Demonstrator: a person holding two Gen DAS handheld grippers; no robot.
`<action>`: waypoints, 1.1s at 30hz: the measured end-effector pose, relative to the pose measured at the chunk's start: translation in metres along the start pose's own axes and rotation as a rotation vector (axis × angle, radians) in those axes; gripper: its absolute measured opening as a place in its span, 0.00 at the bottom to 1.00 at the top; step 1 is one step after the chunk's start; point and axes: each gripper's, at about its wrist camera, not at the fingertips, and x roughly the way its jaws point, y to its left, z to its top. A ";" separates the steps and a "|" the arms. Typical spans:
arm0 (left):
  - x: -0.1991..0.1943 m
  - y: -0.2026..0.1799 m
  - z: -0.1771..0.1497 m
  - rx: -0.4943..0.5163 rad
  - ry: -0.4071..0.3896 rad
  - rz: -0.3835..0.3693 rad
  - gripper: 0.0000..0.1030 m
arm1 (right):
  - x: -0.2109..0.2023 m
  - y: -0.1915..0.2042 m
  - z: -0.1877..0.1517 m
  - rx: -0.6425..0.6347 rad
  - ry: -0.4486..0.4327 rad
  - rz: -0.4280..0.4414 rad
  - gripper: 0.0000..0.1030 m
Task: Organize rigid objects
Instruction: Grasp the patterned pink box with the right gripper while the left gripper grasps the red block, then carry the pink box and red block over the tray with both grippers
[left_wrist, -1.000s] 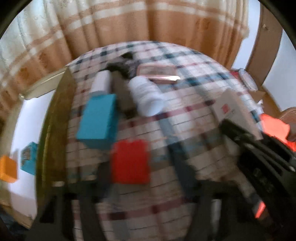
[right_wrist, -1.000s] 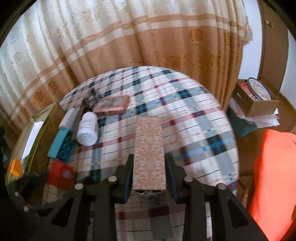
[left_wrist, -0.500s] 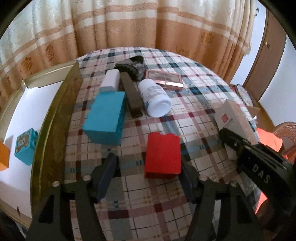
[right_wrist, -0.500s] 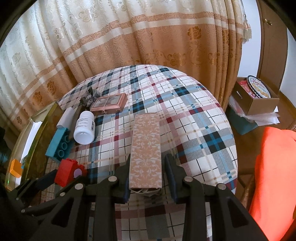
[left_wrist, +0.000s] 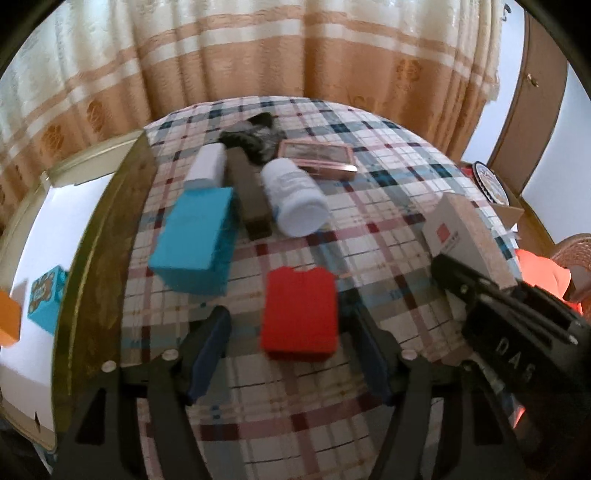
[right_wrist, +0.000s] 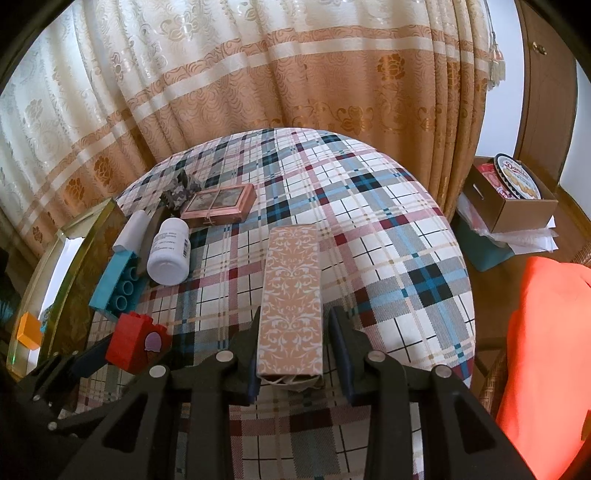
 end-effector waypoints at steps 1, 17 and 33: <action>0.000 -0.001 0.000 -0.002 -0.001 0.005 0.67 | 0.000 0.000 0.000 -0.002 0.000 -0.001 0.35; -0.003 -0.002 0.000 -0.009 -0.025 -0.089 0.30 | -0.001 0.001 0.000 -0.001 -0.003 0.001 0.35; -0.028 0.017 -0.004 -0.039 -0.086 -0.154 0.30 | -0.011 0.010 0.001 -0.008 -0.045 -0.005 0.28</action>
